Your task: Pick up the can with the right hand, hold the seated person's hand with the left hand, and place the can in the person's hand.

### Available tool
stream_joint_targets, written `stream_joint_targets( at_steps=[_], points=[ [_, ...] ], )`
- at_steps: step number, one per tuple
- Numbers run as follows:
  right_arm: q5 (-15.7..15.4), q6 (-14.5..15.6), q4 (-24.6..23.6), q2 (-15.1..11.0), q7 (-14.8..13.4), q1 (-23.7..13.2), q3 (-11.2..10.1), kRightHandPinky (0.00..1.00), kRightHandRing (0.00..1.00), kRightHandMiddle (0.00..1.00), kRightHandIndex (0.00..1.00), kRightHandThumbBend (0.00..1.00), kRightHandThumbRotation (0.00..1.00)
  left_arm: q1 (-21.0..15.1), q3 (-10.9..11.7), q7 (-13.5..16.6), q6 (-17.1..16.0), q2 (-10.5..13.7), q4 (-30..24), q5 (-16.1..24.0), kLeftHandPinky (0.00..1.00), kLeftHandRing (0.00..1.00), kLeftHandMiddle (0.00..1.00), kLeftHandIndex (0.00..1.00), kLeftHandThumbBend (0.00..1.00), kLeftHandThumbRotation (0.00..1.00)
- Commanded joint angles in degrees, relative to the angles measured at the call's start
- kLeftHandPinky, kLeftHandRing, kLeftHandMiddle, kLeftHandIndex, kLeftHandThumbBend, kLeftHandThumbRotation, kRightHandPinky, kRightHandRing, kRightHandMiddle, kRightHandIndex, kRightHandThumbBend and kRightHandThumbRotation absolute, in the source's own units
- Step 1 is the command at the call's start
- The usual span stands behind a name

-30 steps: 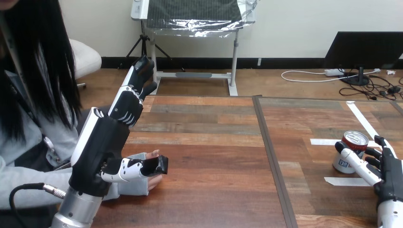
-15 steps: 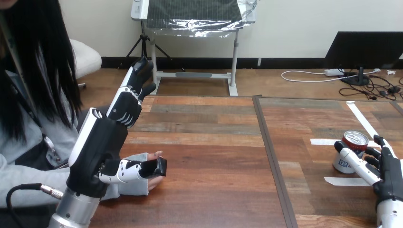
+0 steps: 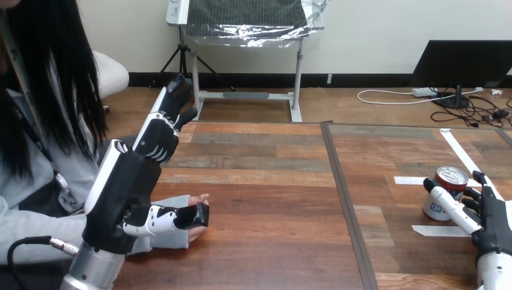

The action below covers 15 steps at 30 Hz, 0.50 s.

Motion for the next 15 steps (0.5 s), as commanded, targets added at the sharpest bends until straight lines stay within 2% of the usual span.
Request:
stream_joint_targets(
  at_steps=[1, 8, 15],
  points=[
    [-0.4, 0.5, 0.4, -0.7, 0.5, -5.0, 0.6, 0.84, 0.86, 0.86, 0.95, 1.0, 0.61, -1.6, 0.4, -0.9, 0.5, 1.0, -3.1, -1.4, 0.94, 1.0, 1.0, 1.0, 1.0, 0.54],
    [-1.1, 0.4, 0.4, -0.8, 0.3, -5.4, 1.0, 0.82, 0.85, 0.86, 0.95, 1.0, 0.62, -1.4, 0.6, -1.7, 0.6, 0.9, -3.4, -2.2, 0.93, 1.0, 1.0, 1.0, 1.0, 0.53],
    [-0.7, 0.7, 0.5, -0.6, 1.1, -6.1, 0.5, 0.83, 0.86, 0.86, 0.95, 1.0, 0.59, -1.3, 0.7, -2.3, 0.1, 0.9, -3.4, -2.6, 0.92, 1.0, 1.0, 1.0, 1.0, 0.54]
  ],
)
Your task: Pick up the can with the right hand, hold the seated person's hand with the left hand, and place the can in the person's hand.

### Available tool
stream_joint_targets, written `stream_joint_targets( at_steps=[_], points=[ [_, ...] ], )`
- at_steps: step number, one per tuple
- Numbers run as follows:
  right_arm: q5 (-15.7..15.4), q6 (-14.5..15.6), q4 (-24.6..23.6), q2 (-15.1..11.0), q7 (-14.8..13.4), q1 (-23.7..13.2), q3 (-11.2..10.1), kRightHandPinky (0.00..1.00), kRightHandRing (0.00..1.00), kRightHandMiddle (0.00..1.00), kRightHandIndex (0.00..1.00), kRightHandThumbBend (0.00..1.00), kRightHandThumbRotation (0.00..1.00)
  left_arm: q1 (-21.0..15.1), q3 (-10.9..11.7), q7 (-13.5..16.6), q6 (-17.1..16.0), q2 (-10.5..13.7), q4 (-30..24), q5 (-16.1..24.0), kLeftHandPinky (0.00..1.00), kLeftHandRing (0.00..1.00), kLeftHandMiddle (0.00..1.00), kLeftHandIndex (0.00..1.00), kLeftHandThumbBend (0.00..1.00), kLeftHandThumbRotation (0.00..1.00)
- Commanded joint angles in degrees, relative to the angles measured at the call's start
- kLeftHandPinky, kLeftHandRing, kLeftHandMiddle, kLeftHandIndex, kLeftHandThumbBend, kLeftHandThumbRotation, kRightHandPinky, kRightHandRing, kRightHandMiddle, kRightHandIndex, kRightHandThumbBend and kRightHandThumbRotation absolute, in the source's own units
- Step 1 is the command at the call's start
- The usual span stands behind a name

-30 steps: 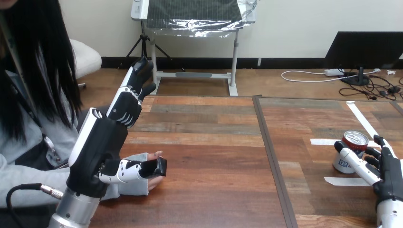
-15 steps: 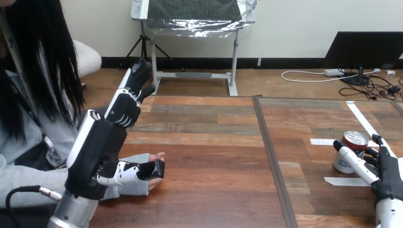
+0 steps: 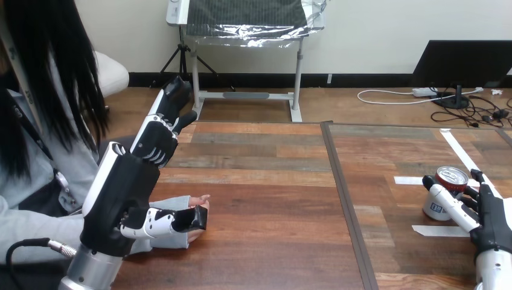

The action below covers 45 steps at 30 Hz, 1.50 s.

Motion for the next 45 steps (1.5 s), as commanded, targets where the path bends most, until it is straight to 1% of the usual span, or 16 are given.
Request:
stream_joint_targets(
  at_steps=[1, 12, 17, 21, 24, 26, 28, 32, 36, 42, 44, 45],
  points=[
    [-0.2, 0.2, 0.3, -0.6, 0.6, -5.5, 0.5, 0.83, 0.86, 0.86, 0.95, 1.0, 0.59, -1.8, 0.7, -0.7, -0.4, 0.8, -2.9, -0.9, 0.92, 1.0, 1.0, 1.0, 1.0, 0.54],
    [-0.9, 1.0, 0.4, -0.5, 0.2, -6.8, 1.0, 0.82, 0.86, 0.86, 0.95, 1.0, 0.54, -1.3, 0.9, -1.9, 0.4, 0.8, -3.6, -1.9, 0.92, 1.0, 1.0, 1.0, 1.0, 0.54],
    [-1.0, 1.0, 0.5, -0.3, 0.2, -7.3, 1.1, 0.79, 0.86, 0.86, 0.95, 1.0, 0.48, -1.0, 1.0, -2.0, 0.7, 0.7, -4.0, -1.9, 0.91, 1.0, 1.0, 1.0, 1.0, 0.55],
    [-1.4, 1.1, 0.5, -0.3, 0.0, -7.7, 1.5, 0.79, 0.86, 0.86, 0.95, 1.0, 0.45, -0.9, 1.0, -2.2, 0.9, 0.7, -4.3, -2.0, 0.91, 1.0, 1.0, 1.0, 1.0, 0.55],
    [-1.4, 1.2, 0.6, -0.2, 0.1, -8.1, 1.5, 0.75, 0.82, 0.86, 0.95, 1.0, 0.43, -0.8, 1.1, -2.2, 0.8, 0.5, -4.4, -2.0, 0.91, 1.0, 1.0, 1.0, 1.0, 0.55],
    [-1.1, 1.2, 0.6, -0.1, 0.4, -8.2, 1.2, 0.71, 0.79, 0.85, 0.95, 1.0, 0.4, -0.7, 1.1, -2.1, 0.8, 0.5, -4.6, -1.9, 0.91, 1.0, 1.0, 1.0, 1.0, 0.55],
    [-0.9, 1.3, 0.6, 0.0, 0.7, -8.4, 1.0, 0.69, 0.78, 0.85, 0.95, 1.0, 0.39, -0.6, 1.1, -2.2, 0.8, 0.5, -4.7, -1.9, 0.91, 1.0, 1.0, 1.0, 1.0, 0.55],
    [-1.3, 1.7, 0.7, 0.0, 0.3, -8.8, 1.4, 0.7, 0.79, 0.85, 0.95, 1.0, 0.36, -0.5, 1.0, -2.4, 0.6, 0.7, -4.8, -1.9, 0.91, 1.0, 1.0, 1.0, 1.0, 0.55],
    [-0.9, 2.7, 0.8, 0.2, 0.0, -9.5, 1.0, 0.71, 0.8, 0.84, 0.94, 1.0, 0.33, -0.4, 1.0, -2.3, 0.6, 0.7, -5.0, -1.7, 0.91, 1.0, 1.0, 1.0, 1.0, 0.56],
    [0.6, 3.8, 0.8, 0.7, 0.2, -10.2, -0.1, 0.69, 0.79, 0.82, 0.9, 1.0, 0.23, -0.1, 1.0, -2.3, 0.6, 0.6, -5.5, -1.8, 0.91, 1.0, 1.0, 1.0, 1.0, 0.56],
    [1.1, 4.0, 0.8, 0.8, 0.3, -10.4, -0.3, 0.69, 0.78, 0.8, 0.86, 1.0, 0.17, 0.1, 1.0, -2.1, 0.8, 0.6, -5.9, -1.8, 0.91, 1.0, 1.0, 0.99, 1.0, 0.56],
    [1.1, 4.3, 0.8, 0.8, -0.1, -10.5, -0.3, 0.69, 0.77, 0.8, 0.85, 1.0, 0.16, 0.2, 1.0, -2.1, 0.9, 0.6, -6.0, -1.8, 0.91, 1.0, 1.0, 0.99, 1.0, 0.56]
  ],
)
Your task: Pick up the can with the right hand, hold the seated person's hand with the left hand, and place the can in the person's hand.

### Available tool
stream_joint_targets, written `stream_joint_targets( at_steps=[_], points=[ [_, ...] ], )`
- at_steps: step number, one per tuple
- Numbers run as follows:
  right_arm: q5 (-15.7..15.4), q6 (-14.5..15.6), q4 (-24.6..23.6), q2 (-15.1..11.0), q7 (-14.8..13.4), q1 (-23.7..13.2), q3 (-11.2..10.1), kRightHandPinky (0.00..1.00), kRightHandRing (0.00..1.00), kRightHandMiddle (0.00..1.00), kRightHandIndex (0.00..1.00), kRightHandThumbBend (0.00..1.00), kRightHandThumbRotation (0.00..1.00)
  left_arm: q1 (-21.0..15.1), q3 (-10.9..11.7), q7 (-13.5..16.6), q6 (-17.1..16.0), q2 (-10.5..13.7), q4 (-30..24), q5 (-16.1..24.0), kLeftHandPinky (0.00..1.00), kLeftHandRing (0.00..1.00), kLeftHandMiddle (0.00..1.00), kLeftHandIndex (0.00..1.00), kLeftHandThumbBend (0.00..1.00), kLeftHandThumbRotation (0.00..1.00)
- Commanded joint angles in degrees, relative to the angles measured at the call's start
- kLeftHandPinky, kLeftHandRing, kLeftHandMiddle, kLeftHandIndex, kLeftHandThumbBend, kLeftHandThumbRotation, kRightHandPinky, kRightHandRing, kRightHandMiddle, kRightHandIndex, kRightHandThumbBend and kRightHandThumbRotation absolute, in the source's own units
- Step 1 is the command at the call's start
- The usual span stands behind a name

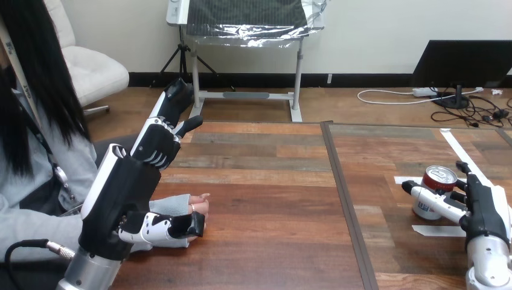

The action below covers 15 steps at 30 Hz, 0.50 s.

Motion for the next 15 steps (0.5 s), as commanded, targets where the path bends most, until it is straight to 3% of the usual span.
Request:
stream_joint_targets(
  at_steps=[1, 6, 15],
  points=[
    [1.0, 0.7, -0.2, 0.4, -1.0, -6.4, -0.9, 0.68, 0.76, 0.78, 0.84, 1.0, 0.13, -1.0, 0.8, 0.2, 0.1, 0.6, -4.0, -0.8, 0.91, 1.0, 1.0, 0.99, 1.0, 0.56],
    [0.7, 1.7, -0.2, 0.4, -2.5, -6.8, -0.8, 0.65, 0.7, 0.7, 0.75, 0.97, 0.04, -0.6, 0.9, 0.5, 0.1, 0.3, -4.6, -0.8, 0.91, 1.0, 1.0, 0.99, 1.0, 0.55],
    [1.6, 2.9, -0.3, 0.8, -3.8, -7.5, -1.8, 0.44, 0.48, 0.53, 0.58, 0.88, 0.0, 0.0, 1.1, 1.3, -0.2, -0.1, -5.2, -0.3, 0.91, 0.99, 1.0, 0.98, 1.0, 0.57]
  ],
)
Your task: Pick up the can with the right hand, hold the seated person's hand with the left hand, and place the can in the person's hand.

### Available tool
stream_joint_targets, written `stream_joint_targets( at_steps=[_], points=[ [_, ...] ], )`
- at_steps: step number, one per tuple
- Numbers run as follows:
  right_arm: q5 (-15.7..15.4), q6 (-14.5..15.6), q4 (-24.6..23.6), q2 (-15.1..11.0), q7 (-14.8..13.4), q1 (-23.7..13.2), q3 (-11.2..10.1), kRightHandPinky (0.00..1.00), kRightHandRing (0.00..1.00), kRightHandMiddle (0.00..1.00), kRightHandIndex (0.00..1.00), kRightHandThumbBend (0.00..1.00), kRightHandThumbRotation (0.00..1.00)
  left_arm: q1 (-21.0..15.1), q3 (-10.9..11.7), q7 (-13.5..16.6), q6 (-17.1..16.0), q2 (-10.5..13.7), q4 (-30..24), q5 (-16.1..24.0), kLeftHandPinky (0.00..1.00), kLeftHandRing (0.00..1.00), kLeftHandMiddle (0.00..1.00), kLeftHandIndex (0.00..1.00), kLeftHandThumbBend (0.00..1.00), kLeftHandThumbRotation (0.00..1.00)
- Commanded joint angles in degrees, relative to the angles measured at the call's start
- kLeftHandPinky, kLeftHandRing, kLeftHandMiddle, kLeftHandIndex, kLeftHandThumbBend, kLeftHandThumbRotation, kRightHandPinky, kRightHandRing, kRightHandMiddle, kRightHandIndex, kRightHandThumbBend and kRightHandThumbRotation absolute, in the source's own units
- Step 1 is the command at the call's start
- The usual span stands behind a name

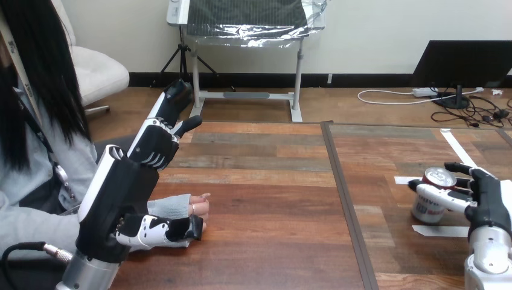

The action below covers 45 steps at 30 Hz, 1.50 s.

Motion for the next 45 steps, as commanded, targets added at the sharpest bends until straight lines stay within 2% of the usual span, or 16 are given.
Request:
stream_joint_targets(
  at_steps=[1, 4, 9, 28, 45],
  points=[
    [1.1, 0.7, -0.3, 0.7, -1.4, -5.6, -0.9, 0.4, 0.44, 0.51, 0.56, 0.86, 0.0, -1.1, 1.1, 1.1, -0.4, -0.1, -3.0, -0.2, 0.91, 0.99, 1.0, 0.98, 1.0, 0.57],
    [1.9, 0.9, -0.4, 0.8, -1.6, -5.7, -1.3, 0.34, 0.39, 0.48, 0.52, 0.84, 0.0, -0.9, 1.1, 1.4, -0.4, -0.1, -3.2, 0.0, 0.9, 0.99, 1.0, 0.98, 1.0, 0.57],
    [2.9, 0.8, -0.5, 0.9, -1.6, -5.8, -1.7, 0.32, 0.38, 0.47, 0.5, 0.84, 0.0, -0.8, 0.9, 1.9, -0.4, -0.1, -3.5, 0.3, 0.9, 0.99, 1.0, 0.98, 1.0, 0.58],
    [4.2, -0.3, -0.9, 1.0, -1.9, -5.6, -2.4, 0.31, 0.38, 0.48, 0.5, 0.82, 0.0, -1.9, 0.9, 2.5, -2.3, -0.5, -1.8, 1.5, 0.9, 1.0, 1.0, 0.98, 1.0, 0.6],
    [3.5, -3.9, -2.0, 1.2, -2.2, -5.0, -1.7, 0.33, 0.39, 0.47, 0.49, 0.83, 0.0, -2.5, 0.9, 3.4, -2.4, -0.5, -1.3, 2.8, 0.91, 1.0, 1.0, 0.98, 1.0, 0.62]
  ],
)
